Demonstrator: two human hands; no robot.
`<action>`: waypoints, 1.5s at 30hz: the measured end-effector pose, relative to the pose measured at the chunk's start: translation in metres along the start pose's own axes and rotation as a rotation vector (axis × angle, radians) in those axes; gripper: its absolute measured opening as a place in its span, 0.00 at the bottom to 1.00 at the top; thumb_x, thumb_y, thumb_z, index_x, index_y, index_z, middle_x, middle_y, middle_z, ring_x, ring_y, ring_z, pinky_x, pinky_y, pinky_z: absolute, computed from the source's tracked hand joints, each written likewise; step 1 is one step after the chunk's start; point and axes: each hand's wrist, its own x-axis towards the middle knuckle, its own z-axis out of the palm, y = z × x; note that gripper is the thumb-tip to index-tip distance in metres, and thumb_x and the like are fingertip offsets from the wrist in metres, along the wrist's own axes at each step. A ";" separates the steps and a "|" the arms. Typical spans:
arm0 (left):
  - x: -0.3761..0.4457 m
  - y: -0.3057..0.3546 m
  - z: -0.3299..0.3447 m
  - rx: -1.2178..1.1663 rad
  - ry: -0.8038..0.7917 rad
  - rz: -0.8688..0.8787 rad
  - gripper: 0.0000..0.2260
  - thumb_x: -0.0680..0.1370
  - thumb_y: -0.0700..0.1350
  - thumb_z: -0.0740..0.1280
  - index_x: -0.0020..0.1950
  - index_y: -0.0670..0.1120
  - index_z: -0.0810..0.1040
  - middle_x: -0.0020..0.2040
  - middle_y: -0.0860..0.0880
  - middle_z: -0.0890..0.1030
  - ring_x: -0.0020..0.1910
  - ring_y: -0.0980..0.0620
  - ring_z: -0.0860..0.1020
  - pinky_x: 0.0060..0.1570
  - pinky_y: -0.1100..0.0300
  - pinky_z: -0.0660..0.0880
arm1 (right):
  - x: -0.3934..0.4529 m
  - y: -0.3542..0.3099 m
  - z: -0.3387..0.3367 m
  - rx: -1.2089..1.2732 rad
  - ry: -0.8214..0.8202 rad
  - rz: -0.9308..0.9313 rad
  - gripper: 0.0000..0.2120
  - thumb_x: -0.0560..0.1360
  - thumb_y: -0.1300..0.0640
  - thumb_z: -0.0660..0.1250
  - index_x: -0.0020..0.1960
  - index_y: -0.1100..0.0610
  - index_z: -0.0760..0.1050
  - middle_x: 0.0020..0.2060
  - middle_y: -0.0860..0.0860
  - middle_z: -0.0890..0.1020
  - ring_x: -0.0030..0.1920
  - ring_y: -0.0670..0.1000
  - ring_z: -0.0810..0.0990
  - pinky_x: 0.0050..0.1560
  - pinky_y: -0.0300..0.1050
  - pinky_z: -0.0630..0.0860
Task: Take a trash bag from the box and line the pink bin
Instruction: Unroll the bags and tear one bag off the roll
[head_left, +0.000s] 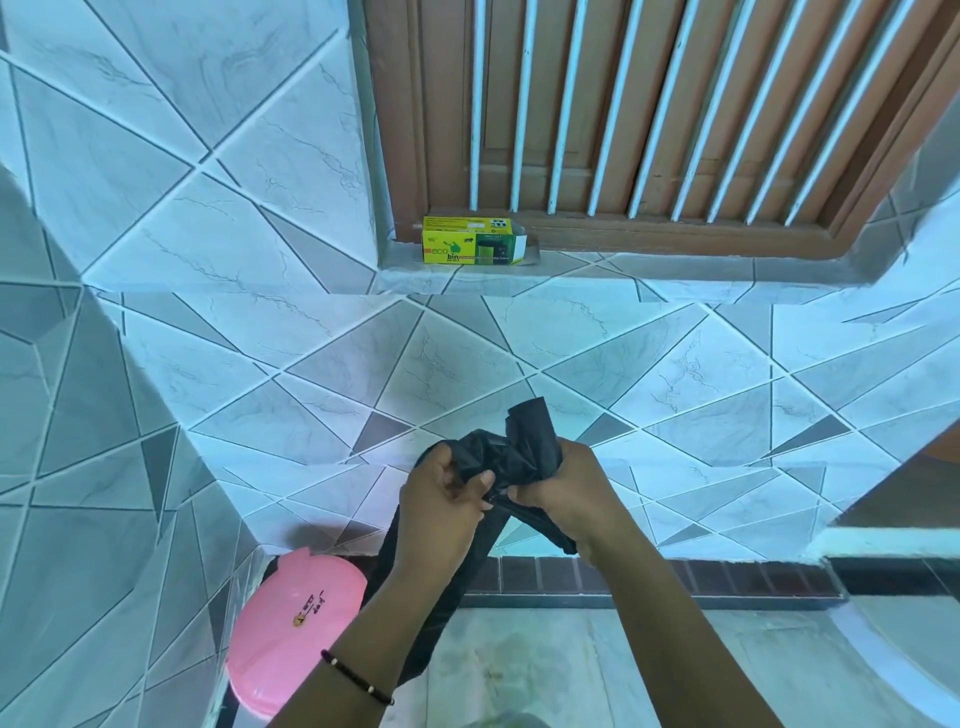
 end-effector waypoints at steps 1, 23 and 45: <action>0.002 0.001 -0.001 -0.065 0.013 -0.066 0.05 0.75 0.39 0.69 0.46 0.48 0.76 0.37 0.49 0.83 0.28 0.58 0.79 0.32 0.63 0.78 | 0.000 -0.001 0.000 0.024 0.004 -0.003 0.10 0.64 0.68 0.73 0.43 0.61 0.77 0.38 0.60 0.82 0.39 0.57 0.81 0.44 0.53 0.80; 0.010 -0.017 -0.018 -0.044 0.015 -0.085 0.13 0.76 0.37 0.66 0.33 0.46 0.80 0.29 0.52 0.84 0.33 0.49 0.84 0.43 0.49 0.82 | -0.005 0.010 0.001 0.143 -0.094 0.118 0.12 0.62 0.70 0.75 0.43 0.60 0.79 0.44 0.61 0.85 0.46 0.60 0.84 0.49 0.51 0.81; 0.015 -0.004 -0.025 -0.996 -0.387 -0.565 0.31 0.62 0.52 0.78 0.60 0.39 0.77 0.56 0.39 0.82 0.51 0.45 0.83 0.56 0.46 0.77 | -0.002 0.005 -0.013 0.477 -0.174 0.149 0.17 0.61 0.57 0.76 0.48 0.62 0.79 0.44 0.59 0.85 0.42 0.57 0.84 0.45 0.50 0.81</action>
